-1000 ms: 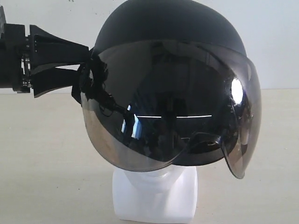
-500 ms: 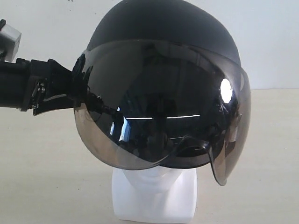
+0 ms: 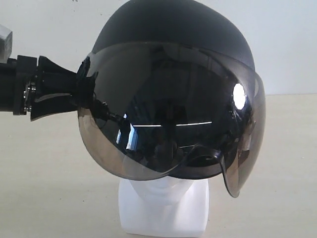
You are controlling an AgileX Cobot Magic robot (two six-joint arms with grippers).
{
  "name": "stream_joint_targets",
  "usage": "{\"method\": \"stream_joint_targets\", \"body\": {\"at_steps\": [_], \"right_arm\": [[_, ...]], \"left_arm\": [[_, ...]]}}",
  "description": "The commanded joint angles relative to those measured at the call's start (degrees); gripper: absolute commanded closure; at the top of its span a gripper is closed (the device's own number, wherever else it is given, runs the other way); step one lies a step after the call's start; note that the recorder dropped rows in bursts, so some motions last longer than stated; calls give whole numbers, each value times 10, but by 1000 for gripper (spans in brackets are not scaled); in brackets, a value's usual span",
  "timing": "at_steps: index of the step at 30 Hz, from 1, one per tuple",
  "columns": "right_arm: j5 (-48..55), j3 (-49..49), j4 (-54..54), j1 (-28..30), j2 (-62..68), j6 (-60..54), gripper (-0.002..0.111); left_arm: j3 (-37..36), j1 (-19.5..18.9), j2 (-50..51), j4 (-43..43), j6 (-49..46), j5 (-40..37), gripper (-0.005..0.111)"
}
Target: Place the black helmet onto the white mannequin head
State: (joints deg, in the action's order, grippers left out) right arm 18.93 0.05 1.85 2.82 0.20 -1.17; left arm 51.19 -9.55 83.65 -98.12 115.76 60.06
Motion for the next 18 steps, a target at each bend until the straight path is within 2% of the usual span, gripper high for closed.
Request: {"method": "stream_joint_targets", "body": {"at_steps": [1, 8, 18], "right_arm": [[-5, -1, -1, 0, -2, -1, 96], [-5, -1, -1, 0, -2, -1, 96], [-5, -1, -1, 0, -2, -1, 96]], "left_arm": [[0, -26, -3, 21, 2, 34, 33], [11, -41, -3, 31, -4, 75, 33], [11, -42, -3, 2, -3, 84, 33]]}}
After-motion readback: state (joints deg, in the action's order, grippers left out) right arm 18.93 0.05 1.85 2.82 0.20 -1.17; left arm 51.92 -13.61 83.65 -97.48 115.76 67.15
